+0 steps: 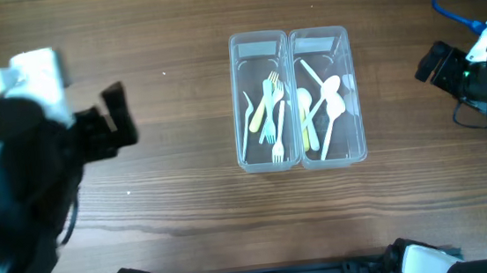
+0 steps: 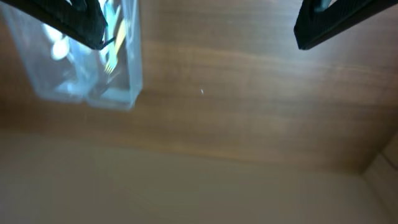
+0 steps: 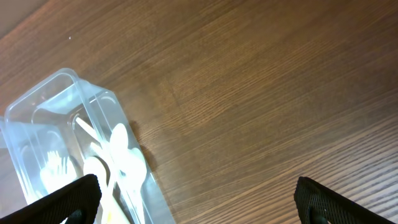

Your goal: Pack container

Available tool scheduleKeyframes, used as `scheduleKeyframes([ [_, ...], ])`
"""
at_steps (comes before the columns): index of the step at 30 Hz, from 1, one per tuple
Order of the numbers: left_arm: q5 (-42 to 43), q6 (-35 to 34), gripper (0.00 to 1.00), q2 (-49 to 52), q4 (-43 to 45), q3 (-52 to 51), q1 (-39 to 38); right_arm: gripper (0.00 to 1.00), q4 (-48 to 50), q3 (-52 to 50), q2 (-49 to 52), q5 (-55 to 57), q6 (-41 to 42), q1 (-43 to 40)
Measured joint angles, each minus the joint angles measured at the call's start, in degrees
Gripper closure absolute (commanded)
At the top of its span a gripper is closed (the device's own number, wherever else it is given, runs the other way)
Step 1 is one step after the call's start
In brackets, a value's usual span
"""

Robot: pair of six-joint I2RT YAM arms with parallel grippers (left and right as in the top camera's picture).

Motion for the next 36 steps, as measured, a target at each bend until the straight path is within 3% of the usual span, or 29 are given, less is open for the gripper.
scheduleKeyframes([
  [8,3.19,0.02,0.00,-12.09,9.94,-12.55,6.40,0.00,0.02,0.00,0.00,0.00,0.00,0.00],
  [15,3.61,0.00,0.00,-22.25,29.18,-34.58,8.76,0.00,0.02,0.00,0.00,0.00,0.00,0.00],
  [19,3.78,0.00,0.00,-29.33,35.95,-47.34,10.62,0.00,0.02,0.00,0.00,-0.02,0.00,0.00],
  [27,3.80,0.00,0.00,-42.80,38.77,-65.79,15.19,0.00,-0.04,0.00,0.04,-0.02,0.00,0.00],
  [36,3.82,0.00,0.00,-57.13,38.75,-79.87,15.89,0.00,-0.09,0.00,0.04,-0.15,0.00,0.00],
])
